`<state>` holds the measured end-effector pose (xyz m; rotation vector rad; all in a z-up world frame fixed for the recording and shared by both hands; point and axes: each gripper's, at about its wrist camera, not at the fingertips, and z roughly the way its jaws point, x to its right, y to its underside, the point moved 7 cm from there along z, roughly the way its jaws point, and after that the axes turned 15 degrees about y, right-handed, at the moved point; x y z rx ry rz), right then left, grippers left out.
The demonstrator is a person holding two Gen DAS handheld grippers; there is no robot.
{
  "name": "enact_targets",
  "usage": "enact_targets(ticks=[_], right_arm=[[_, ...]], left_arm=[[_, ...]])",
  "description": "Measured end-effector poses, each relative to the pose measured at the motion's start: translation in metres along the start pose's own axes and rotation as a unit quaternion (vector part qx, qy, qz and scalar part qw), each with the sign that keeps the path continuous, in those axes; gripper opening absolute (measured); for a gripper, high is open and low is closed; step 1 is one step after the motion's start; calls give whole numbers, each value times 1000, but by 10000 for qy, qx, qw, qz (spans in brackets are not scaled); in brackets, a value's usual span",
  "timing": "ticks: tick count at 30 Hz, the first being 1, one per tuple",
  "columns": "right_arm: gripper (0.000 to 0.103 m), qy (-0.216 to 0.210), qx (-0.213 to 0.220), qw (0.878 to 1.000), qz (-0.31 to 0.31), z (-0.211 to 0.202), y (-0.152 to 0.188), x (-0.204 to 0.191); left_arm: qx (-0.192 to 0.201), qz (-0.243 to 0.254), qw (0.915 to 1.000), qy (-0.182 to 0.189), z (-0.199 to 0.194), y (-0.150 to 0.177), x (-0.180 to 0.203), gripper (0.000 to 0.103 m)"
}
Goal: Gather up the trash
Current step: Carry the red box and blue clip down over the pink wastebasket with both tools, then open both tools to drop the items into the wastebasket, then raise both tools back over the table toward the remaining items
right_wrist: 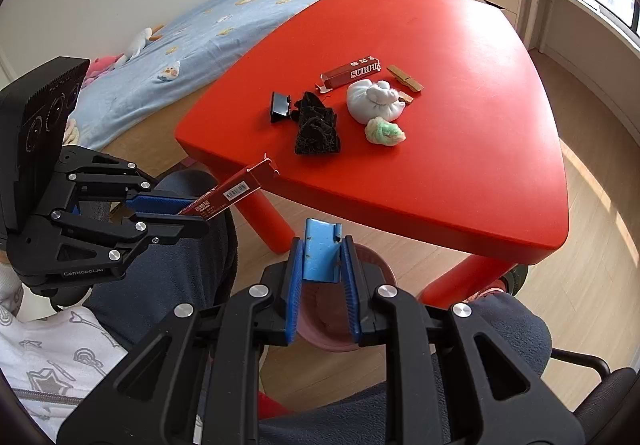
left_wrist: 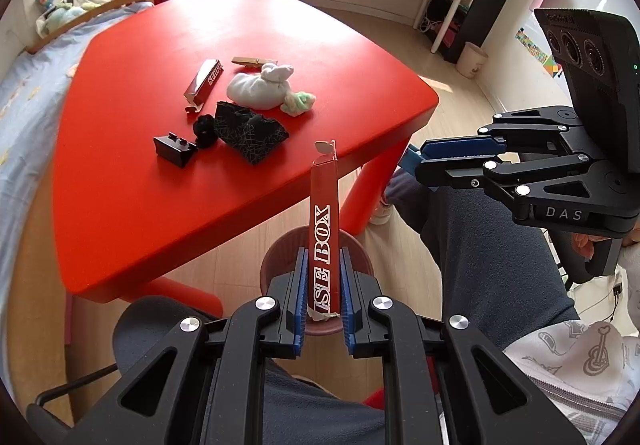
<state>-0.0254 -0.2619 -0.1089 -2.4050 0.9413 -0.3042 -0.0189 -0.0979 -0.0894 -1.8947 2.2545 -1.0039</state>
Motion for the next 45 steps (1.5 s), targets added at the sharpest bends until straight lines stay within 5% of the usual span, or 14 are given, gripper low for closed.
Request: enact_targets(ticks=[1,3,6,31,45], right_arm=[[24,-6,-23,10000,-14,1,0,1],[65,53,8,10000,4,1,0,4],[93,219,67,9997,66,0,0,9],[100,345,-96,9993,140,5,-3,17],[100,554,117,9983,104,7,-46,31]], left_arm=[[15,-4,10000,-20,0,0,-1,25],[139,-49,9999,-67,-3,-2,-4,74],[257,-141,9994,-165,-7,-3,-9,89],[516,-428,9968,-434,-21,-10,-35,95],[655,-237,9961,-549,-35,-36,-62,95]])
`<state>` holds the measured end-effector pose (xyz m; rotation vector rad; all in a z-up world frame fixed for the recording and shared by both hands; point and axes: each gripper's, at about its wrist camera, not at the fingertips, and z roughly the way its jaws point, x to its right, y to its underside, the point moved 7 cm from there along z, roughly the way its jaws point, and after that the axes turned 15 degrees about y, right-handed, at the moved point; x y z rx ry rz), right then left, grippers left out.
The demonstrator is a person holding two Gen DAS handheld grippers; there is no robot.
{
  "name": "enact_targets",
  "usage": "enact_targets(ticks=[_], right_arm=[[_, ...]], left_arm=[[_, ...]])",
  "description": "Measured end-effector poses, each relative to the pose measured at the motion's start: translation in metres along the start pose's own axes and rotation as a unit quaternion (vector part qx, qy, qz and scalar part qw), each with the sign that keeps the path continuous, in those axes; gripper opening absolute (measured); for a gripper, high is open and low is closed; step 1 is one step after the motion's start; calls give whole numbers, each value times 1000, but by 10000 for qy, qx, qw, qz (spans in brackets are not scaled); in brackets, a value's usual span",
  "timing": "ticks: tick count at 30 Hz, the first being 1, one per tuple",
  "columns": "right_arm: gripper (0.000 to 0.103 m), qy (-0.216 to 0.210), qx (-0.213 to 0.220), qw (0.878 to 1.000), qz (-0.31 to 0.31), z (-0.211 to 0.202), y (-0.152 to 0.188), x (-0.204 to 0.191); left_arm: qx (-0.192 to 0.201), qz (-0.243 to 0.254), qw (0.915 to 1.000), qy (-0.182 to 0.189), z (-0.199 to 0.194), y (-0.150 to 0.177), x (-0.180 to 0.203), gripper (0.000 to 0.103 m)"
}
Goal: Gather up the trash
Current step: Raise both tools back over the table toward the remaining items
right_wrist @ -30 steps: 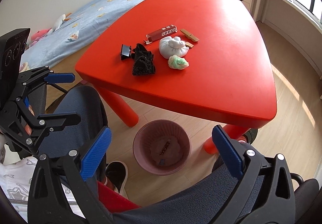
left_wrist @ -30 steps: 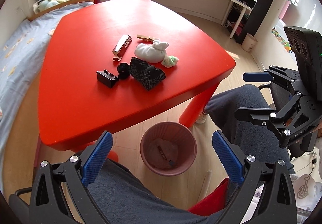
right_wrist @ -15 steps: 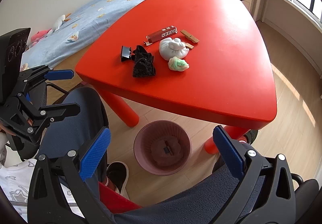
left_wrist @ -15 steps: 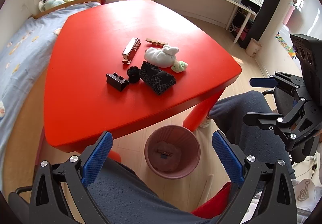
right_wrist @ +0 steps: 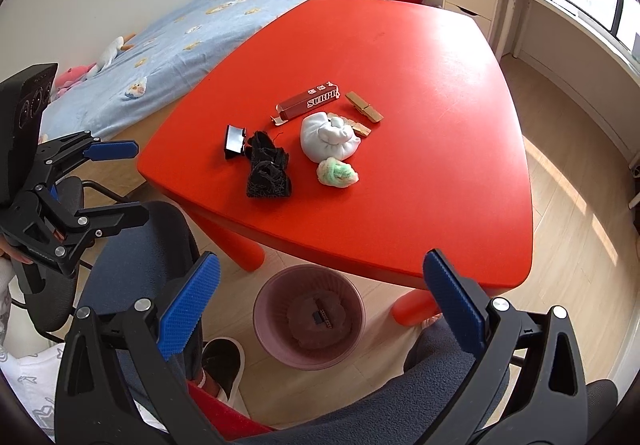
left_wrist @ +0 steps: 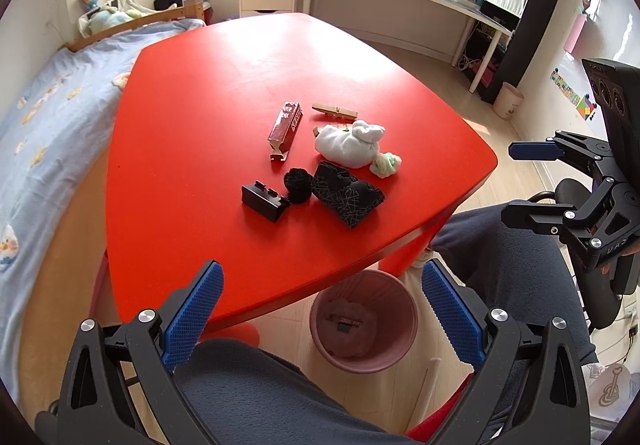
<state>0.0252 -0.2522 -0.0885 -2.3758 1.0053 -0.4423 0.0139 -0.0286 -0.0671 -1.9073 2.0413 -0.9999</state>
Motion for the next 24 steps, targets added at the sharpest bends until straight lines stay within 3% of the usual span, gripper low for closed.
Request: enact_targets(ticks=[10,18,24], right_arm=[[100,57,-65,9999,-64,24,-34,3],[100,184,-322,9993,-47,61,-41,2],[99,221,-496,9985,49,84,-43,2]], left_arm=[[-210,388,9990,122,13,-27,-28,95],[-626,727,9942,485,41,-36,-46,95],[-920,914,9900,556,62,-37,-57,95]])
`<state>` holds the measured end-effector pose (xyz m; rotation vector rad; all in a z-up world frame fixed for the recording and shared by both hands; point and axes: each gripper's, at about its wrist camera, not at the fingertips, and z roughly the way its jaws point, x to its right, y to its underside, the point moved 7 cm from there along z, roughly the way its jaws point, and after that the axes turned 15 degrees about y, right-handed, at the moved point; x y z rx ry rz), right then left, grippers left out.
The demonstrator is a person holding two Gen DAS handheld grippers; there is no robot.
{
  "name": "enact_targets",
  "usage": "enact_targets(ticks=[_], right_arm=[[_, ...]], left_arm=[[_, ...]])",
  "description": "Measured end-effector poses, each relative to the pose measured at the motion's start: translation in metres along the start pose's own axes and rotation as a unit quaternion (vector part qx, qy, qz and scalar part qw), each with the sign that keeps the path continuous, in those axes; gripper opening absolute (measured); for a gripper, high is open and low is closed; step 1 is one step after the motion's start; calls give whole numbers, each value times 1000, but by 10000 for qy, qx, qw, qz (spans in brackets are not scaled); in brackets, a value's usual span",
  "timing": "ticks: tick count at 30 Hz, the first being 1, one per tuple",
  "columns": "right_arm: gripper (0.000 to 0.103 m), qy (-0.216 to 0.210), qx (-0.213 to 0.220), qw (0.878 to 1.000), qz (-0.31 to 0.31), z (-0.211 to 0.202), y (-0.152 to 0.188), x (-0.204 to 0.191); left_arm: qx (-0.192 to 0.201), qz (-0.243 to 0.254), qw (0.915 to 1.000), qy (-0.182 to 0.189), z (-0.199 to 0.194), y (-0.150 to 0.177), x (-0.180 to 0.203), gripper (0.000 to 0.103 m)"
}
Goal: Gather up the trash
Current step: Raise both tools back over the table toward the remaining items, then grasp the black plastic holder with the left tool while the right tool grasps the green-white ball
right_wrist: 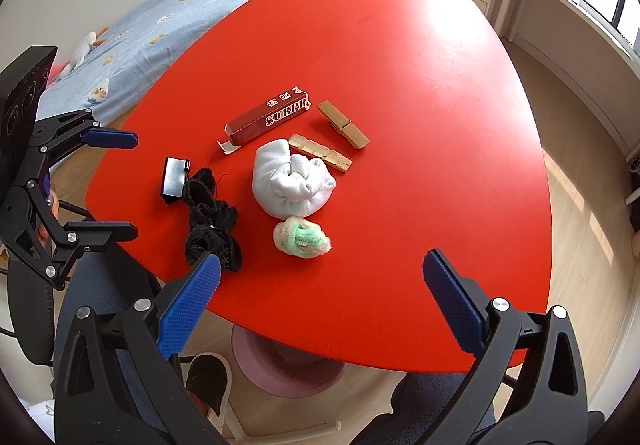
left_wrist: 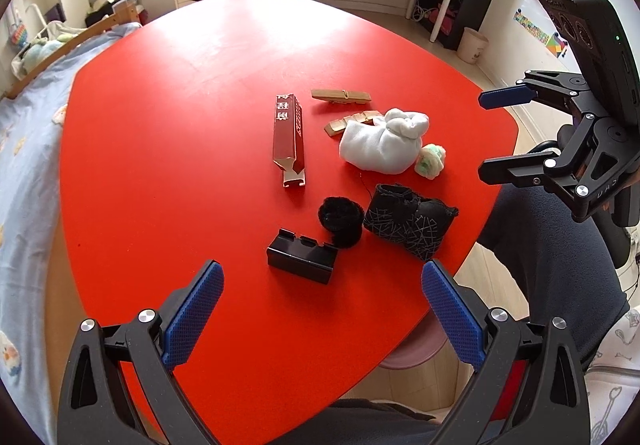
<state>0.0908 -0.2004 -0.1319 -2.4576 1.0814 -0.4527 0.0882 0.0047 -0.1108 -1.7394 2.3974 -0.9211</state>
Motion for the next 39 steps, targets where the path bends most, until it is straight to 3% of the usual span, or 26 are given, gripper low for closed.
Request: enact_targets(ticks=[10,14,25,27,30,39], right_arm=[[99,-30,-160,9998,67,18,1,-4],[84,4,-198,9998,28,21,3,-5],[55,-34,-223,9997,-75,25,4,-10],[45,-33,-228,9997,-92,26,3,-11],[36,-51,-232,9997,-103,27,4,-11],[33,-81,-163,9998,-71,24,5,-11]], left_arm=[[-129,72,9999,79,15,1,-17,95],[-227,148,9996,106,21,3,-17,78],[-201,93,9998,21,19,6,-20,53],[-196,72,9998,11,19,5,-20,46],[-164,39,9999,13,18,6,-17,42],[-20,-241,9997,-19,13,11,-19,42]])
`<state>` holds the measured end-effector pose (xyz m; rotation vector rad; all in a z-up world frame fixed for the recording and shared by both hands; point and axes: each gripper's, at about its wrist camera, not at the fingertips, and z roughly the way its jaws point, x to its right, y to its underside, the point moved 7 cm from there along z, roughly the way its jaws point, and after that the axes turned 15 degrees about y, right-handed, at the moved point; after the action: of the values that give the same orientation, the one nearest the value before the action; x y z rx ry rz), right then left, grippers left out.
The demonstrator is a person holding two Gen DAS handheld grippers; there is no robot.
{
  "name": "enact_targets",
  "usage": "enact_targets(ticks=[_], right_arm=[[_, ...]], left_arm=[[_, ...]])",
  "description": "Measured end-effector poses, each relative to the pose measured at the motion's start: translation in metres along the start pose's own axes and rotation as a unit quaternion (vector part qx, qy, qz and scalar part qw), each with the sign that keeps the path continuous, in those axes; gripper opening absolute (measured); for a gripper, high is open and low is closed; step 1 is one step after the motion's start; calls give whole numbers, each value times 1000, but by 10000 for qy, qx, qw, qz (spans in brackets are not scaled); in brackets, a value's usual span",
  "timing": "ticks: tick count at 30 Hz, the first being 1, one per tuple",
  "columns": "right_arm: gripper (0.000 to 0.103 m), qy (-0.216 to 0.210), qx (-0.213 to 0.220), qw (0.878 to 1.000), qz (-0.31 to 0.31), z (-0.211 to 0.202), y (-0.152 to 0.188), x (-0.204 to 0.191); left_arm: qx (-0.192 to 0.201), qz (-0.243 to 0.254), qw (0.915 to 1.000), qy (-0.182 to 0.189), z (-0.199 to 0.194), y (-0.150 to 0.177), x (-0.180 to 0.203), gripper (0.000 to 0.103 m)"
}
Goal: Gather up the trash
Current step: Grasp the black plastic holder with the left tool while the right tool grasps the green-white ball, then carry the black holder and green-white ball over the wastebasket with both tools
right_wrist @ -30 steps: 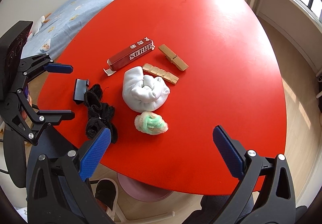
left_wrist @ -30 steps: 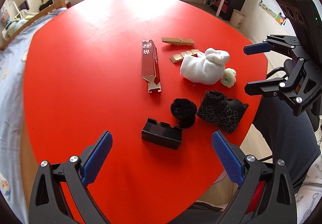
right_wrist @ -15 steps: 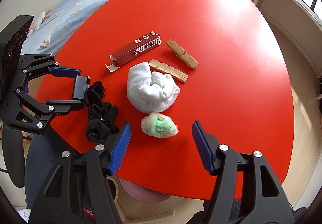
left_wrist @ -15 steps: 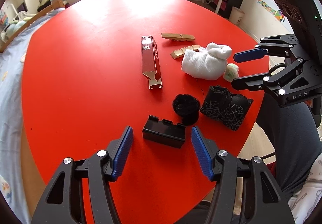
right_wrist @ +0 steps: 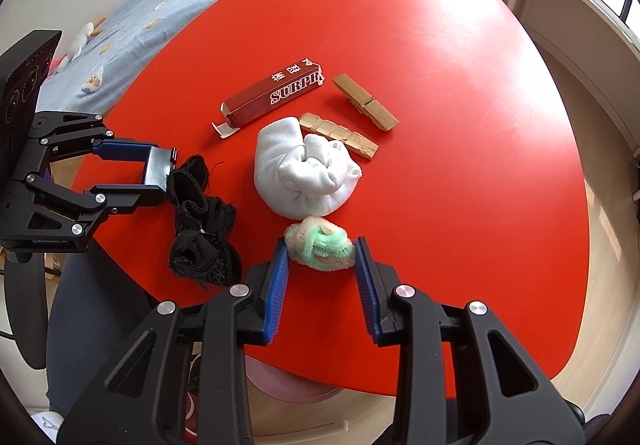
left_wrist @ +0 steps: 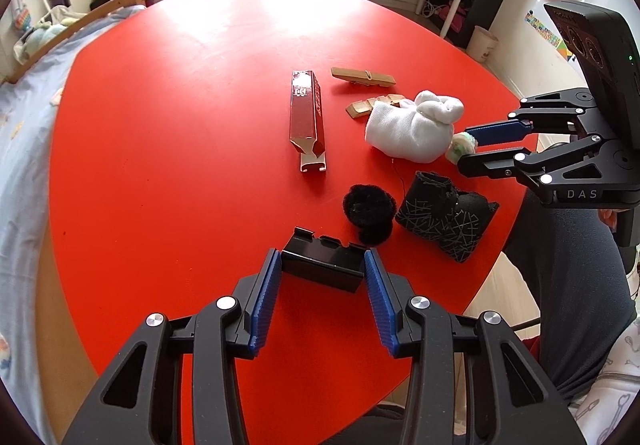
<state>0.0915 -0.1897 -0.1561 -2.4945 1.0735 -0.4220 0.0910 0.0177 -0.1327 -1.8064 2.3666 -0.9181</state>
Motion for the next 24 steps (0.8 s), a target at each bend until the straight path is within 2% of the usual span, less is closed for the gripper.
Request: enact_targets(ticks=[13,24], right_arm=[[32,-6,237,9997,-31,-23,1,1],[32,-111,615,9980,-73,-76,14,3]], left_arm=[[412,-418,9980,-229,-25,-1,14,42],[896,-616,9932,-416,-59,3,50,42]])
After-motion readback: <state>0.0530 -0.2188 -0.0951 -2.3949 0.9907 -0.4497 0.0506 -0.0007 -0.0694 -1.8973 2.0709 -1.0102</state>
